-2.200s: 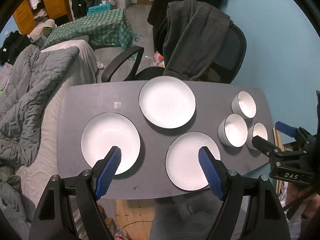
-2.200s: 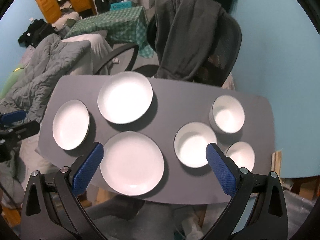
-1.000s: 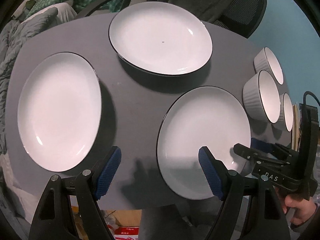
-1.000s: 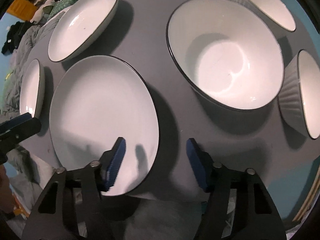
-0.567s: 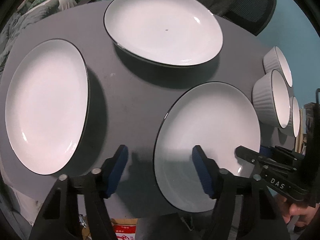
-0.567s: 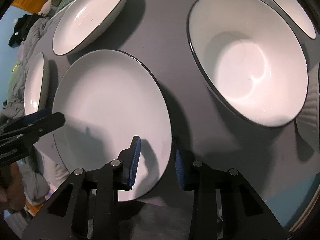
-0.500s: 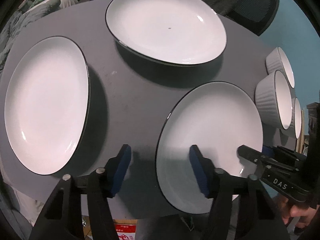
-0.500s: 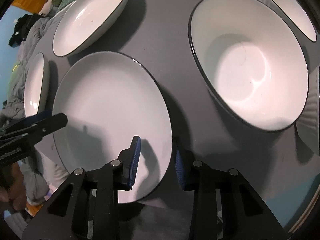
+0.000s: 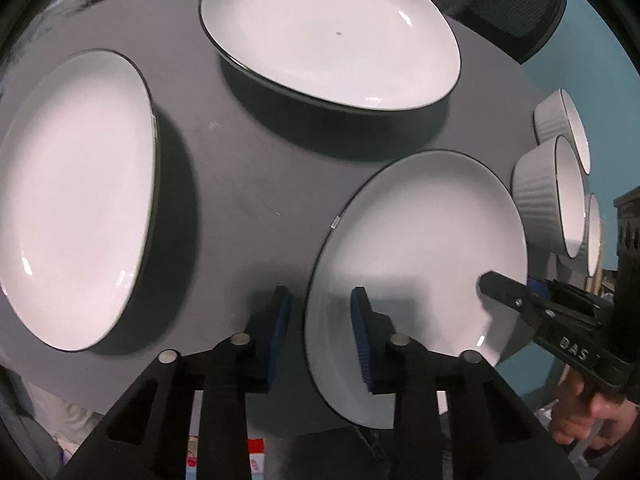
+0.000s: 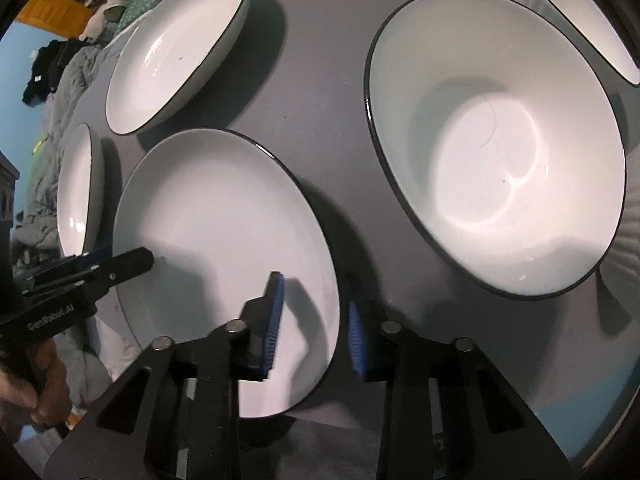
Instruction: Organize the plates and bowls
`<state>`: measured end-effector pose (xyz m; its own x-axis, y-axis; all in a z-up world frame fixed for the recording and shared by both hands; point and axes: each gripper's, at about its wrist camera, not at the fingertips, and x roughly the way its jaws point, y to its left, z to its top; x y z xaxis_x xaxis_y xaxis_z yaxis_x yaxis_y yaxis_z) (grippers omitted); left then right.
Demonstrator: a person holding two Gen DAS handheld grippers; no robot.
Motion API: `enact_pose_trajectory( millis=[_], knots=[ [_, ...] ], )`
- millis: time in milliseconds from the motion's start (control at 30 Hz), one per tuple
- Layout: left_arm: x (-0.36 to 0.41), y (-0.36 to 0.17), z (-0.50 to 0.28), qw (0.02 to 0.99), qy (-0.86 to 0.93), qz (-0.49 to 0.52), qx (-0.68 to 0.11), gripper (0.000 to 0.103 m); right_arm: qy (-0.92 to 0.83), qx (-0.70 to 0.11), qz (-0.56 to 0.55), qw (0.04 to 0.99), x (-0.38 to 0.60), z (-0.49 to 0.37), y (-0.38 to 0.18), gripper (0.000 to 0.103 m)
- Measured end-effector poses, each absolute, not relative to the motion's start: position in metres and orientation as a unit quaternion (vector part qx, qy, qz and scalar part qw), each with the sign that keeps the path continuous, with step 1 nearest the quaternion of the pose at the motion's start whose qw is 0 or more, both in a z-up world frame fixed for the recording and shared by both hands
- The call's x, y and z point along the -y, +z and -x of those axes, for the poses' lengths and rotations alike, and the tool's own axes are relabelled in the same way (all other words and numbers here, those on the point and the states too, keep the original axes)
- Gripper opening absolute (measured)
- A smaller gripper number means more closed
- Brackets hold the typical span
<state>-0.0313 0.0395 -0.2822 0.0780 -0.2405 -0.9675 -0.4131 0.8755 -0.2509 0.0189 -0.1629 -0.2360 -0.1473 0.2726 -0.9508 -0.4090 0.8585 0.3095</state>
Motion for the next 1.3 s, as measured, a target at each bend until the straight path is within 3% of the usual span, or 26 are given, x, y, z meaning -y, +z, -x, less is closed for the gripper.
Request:
enact_pose_trajectory(
  millis=[133,1300],
  knots=[
    [-0.038,-0.285,0.036,0.689,0.057,0.246,-0.679,0.021,0.261,-0.715,0.044,0.648,0.167,-0.02,-0.235,0.022],
    [-0.038,-0.292,0.021,0.668,0.065,0.264,-0.693,0.023,0.259,-0.742,0.053,0.617,0.128,-0.036,-0.237,0.019]
  ],
)
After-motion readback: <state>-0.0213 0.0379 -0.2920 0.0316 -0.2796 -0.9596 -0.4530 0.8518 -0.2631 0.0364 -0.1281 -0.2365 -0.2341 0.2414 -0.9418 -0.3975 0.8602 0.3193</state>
